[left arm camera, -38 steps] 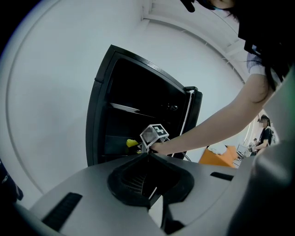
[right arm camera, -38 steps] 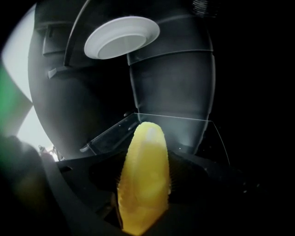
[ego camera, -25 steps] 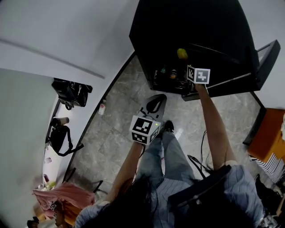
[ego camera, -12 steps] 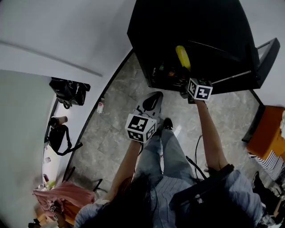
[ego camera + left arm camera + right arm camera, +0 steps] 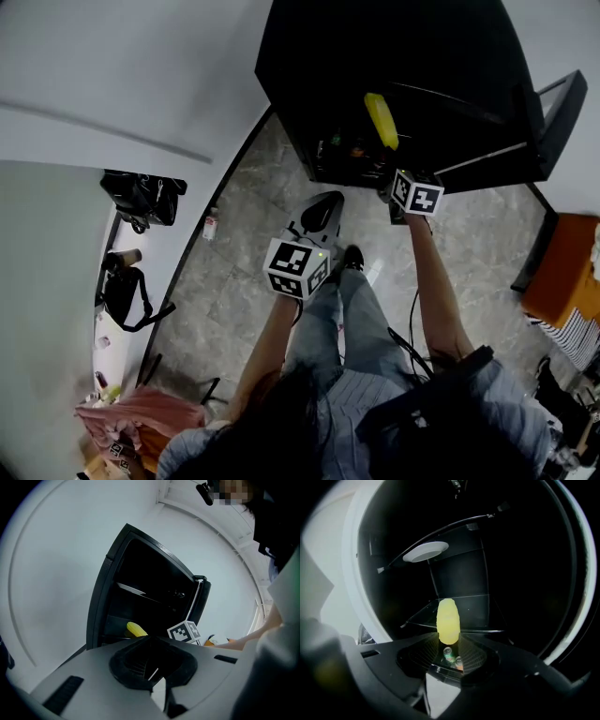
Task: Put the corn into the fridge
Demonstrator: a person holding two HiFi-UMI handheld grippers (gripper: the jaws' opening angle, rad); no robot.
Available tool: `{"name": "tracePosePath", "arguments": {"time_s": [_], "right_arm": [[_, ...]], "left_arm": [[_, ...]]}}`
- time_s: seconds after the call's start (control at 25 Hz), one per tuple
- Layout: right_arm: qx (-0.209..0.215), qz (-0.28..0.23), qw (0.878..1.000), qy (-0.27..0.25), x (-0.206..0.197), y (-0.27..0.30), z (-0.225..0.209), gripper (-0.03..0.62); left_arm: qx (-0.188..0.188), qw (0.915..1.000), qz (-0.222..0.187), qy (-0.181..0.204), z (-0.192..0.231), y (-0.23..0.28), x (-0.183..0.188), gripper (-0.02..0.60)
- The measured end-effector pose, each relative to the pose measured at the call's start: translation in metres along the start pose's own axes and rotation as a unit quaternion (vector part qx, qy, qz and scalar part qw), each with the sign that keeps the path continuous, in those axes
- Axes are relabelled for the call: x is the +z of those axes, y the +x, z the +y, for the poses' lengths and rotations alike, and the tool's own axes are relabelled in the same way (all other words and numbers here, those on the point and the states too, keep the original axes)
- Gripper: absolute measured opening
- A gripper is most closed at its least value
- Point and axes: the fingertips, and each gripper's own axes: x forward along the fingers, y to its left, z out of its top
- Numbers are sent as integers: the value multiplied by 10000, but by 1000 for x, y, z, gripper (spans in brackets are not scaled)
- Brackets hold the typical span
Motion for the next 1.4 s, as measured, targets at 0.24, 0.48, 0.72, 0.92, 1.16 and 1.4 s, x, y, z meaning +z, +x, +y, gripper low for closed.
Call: {"name": "tracePosePath", "arguments": {"time_s": [0.24,0.48,0.72,0.92,1.16,1.4], "right_arm": [[-15,31,10000,-70,8,9,0,123],[-55,168,9996,-242,20,29,-2,120],[-55,239,9989,-405,31,43,-3,120],[-51,275,9984,-495,34,45,-4,120],[-57,212,9977,-647,32,29,0,120],[71,-52,9953,-965,44,-4,12,106]], "left_arm": [[-47,10000,39,-10,-2,3,-1,8],[-20,10000,59,-27,1,3,-3,8],[-6,9999,99,-40,3,4,-5,8],[-8,9999,85,-56,2,6,-5,8],[-3,9999,140,-11,1,-1,-8,8],[94,9998,107,-110,0,-14,-5,8]]}}
